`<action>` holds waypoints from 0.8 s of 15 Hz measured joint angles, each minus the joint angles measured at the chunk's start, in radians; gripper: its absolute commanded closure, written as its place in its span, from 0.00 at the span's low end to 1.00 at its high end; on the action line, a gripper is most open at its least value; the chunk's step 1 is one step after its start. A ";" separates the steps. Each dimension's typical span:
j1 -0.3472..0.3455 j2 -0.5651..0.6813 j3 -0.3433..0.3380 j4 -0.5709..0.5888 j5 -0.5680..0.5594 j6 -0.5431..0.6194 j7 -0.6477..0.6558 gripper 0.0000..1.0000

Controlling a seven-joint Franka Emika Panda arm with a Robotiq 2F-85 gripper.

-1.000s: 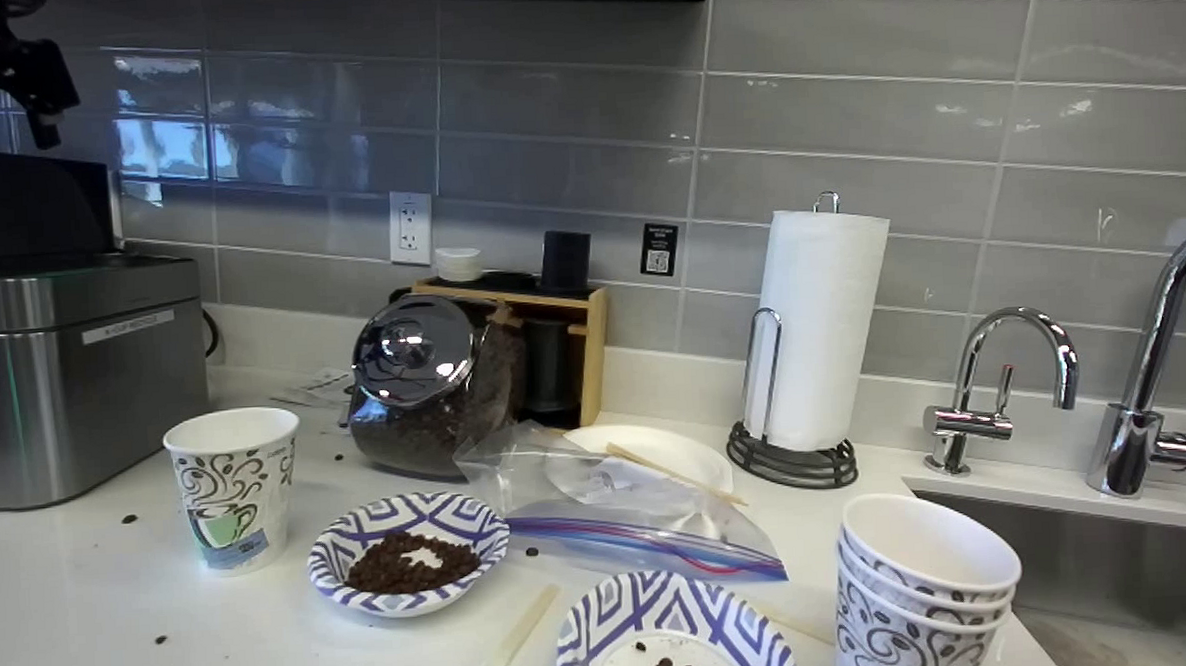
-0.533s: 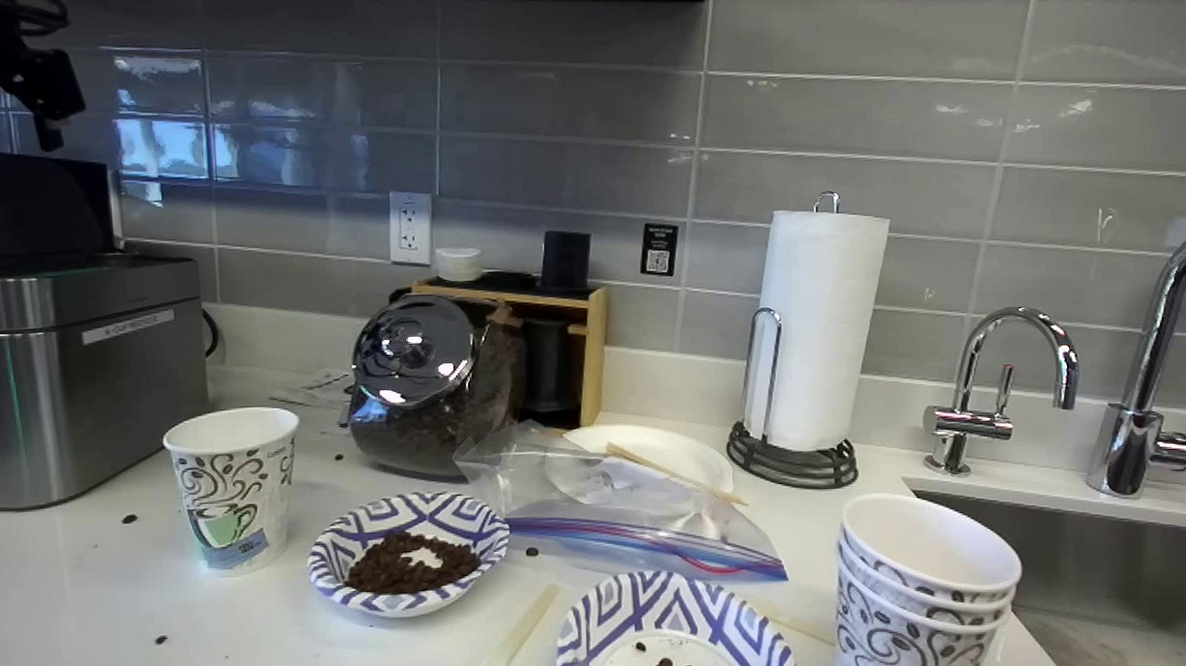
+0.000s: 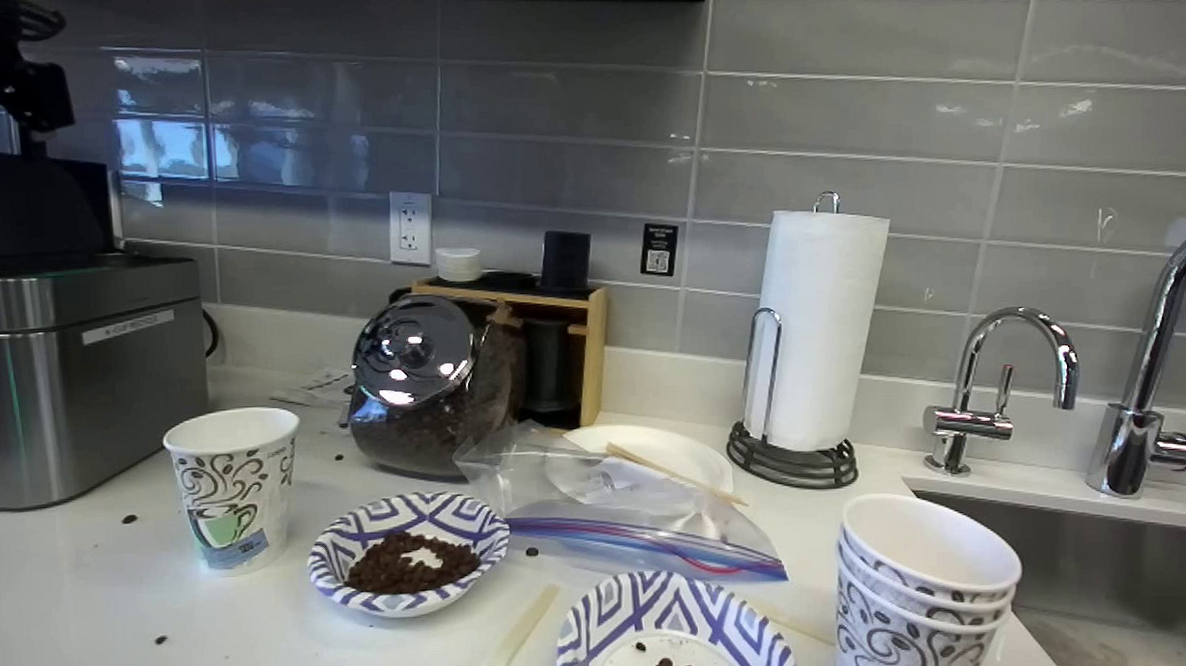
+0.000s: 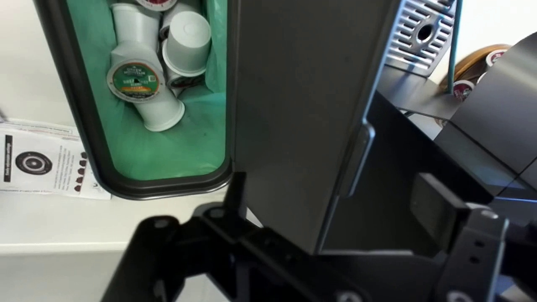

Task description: Open the lid on the bin and put a k-cup into it then close it

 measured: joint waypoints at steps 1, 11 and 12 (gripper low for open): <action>0.001 0.000 -0.001 0.005 0.001 -0.024 0.014 0.00; 0.008 0.005 -0.012 0.022 -0.039 -0.129 0.113 0.00; 0.010 0.007 -0.012 0.021 -0.045 -0.129 0.118 0.00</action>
